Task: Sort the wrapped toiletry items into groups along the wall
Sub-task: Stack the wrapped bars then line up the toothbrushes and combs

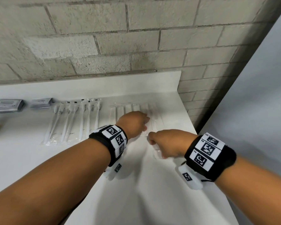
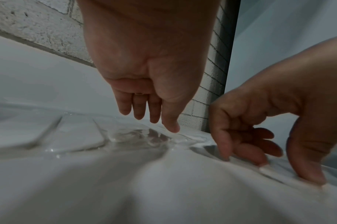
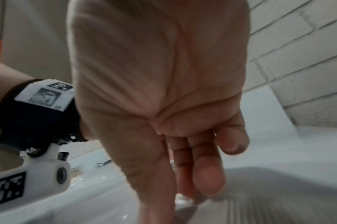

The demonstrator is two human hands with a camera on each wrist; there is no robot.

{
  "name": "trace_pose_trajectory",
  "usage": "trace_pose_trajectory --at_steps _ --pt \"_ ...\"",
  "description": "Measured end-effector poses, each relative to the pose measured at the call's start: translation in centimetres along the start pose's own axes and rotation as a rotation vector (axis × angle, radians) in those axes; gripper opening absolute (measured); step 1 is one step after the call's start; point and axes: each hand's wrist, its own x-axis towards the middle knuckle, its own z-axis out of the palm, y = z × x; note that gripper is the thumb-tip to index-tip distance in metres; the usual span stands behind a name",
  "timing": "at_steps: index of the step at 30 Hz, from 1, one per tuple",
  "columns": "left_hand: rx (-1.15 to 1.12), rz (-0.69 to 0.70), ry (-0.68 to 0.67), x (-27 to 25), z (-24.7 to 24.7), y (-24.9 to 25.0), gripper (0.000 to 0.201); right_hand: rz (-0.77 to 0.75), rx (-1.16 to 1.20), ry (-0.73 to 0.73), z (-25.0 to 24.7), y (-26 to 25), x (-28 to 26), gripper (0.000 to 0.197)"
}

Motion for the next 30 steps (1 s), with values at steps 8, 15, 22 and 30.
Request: trace_pose_trajectory --at_steps 8,15,22,30 --pt "-0.066 -0.041 0.033 1.3 0.4 -0.3 0.037 0.03 0.264 0.084 -2.2 2.7 -0.1 0.019" --pt "-0.092 -0.059 0.104 3.2 1.5 -0.4 0.041 0.339 1.145 0.896 -6.3 9.6 0.2 0.026" --pt "-0.038 0.095 0.082 3.8 2.4 0.5 0.049 0.692 0.772 0.518 -2.1 10.8 3.7 0.013" --pt "-0.116 0.069 0.075 3.8 2.2 0.5 0.046 0.368 0.265 0.342 -2.2 9.3 4.0 0.047"
